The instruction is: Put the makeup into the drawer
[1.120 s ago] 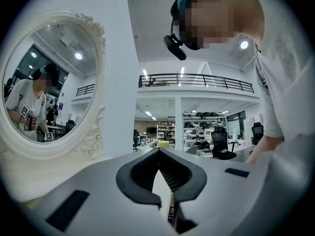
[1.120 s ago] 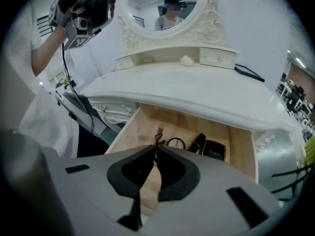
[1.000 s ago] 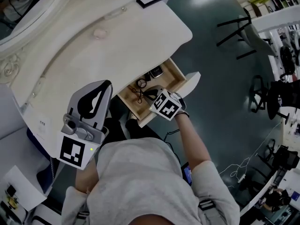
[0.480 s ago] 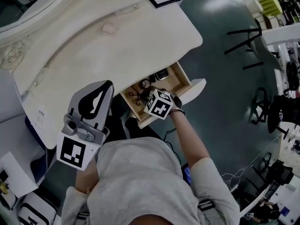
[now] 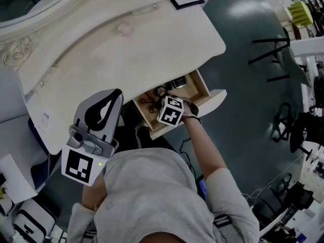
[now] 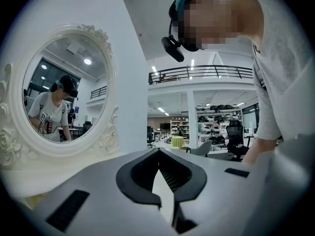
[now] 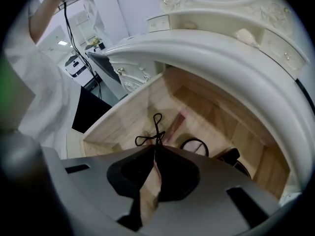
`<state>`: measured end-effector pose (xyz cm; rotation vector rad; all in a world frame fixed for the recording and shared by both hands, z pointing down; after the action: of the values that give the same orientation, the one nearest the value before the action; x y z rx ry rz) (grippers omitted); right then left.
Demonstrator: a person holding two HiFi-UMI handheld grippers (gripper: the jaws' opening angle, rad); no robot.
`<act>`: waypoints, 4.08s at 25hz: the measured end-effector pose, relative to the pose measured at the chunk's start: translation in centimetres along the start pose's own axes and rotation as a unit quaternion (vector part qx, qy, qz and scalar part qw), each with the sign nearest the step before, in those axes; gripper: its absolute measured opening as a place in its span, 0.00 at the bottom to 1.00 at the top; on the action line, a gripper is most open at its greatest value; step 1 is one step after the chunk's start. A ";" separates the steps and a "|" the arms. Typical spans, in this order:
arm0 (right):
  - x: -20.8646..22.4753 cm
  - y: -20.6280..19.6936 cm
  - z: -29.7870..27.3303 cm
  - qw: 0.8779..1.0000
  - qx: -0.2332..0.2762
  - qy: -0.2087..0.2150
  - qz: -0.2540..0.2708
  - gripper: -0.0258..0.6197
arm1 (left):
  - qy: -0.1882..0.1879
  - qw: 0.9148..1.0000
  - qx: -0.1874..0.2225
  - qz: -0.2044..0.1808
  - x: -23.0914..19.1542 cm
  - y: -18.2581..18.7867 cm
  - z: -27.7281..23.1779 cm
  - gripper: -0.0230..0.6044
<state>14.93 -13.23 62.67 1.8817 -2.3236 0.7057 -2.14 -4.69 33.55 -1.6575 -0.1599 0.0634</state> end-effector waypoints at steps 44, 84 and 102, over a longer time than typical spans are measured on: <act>-9.4 1.2 14.2 0.854 0.418 -0.250 -0.183 0.08 | -0.047 0.998 0.031 -0.028 0.3 2.8 5.8 0.06; -26.7 5.5 22.6 0.703 0.545 -0.433 -0.146 0.08 | -0.114 0.988 0.101 0.002 0.7 5.4 11.8 0.06; -32.0 6.4 23.3 0.661 0.571 -0.468 -0.134 0.08 | -0.134 0.984 0.113 0.001 1.1 5.8 14.4 0.06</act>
<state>22.21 7.67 29.27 3.7934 -1.8146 1.7541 -2.62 9.13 26.50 -1.4166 -0.3424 0.2976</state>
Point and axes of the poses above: the fingertips, and each gripper's own axes: z backward along the fingers, x to its right, y out of its top, the point moved 9 cm from there along z, backward along the fingers, and after that the axes turned 10 degrees about y, right-handed, at the moved point
